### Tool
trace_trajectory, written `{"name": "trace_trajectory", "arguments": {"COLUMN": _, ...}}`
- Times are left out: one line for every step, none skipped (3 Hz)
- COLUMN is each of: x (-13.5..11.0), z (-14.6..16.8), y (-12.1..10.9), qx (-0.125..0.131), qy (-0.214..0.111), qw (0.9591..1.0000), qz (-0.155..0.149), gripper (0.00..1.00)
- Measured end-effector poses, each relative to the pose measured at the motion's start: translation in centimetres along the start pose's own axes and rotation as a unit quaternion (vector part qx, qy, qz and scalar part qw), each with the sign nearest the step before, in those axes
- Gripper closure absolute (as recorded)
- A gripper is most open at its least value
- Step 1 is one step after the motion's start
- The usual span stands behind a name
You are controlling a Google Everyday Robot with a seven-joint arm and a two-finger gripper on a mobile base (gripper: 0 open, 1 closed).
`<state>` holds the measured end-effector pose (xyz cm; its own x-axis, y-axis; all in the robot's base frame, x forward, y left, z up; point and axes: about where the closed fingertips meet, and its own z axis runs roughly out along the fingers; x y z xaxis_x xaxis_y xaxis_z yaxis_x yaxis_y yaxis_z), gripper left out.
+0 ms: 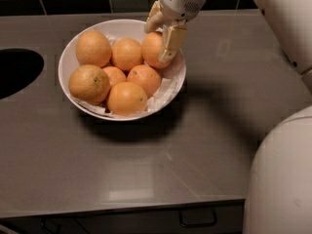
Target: Pick orange from white bowl
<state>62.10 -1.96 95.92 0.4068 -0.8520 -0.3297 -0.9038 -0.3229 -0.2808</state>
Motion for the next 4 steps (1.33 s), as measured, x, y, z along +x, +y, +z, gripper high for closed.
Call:
{"name": "trace_trajectory", "arguments": {"x": -0.01, "z": 0.01, "y": 0.17, "qx": -0.001, "qy": 0.0, "qw": 1.0, "qz": 0.001, "gripper": 0.64}}
{"name": "trace_trajectory", "arguments": {"x": -0.05, "z": 0.01, "y": 0.25, "qx": -0.003, "qy": 0.0, "qw": 1.0, "qz": 0.001, "gripper": 0.64}}
{"name": "trace_trajectory", "arguments": {"x": -0.14, "z": 0.02, "y": 0.24, "qx": -0.004, "qy": -0.001, "qw": 1.0, "qz": -0.001, "gripper": 0.58}}
{"name": "trace_trajectory", "arguments": {"x": -0.19, "z": 0.02, "y": 0.23, "qx": -0.005, "qy": -0.001, "qw": 1.0, "qz": -0.002, "gripper": 0.56}}
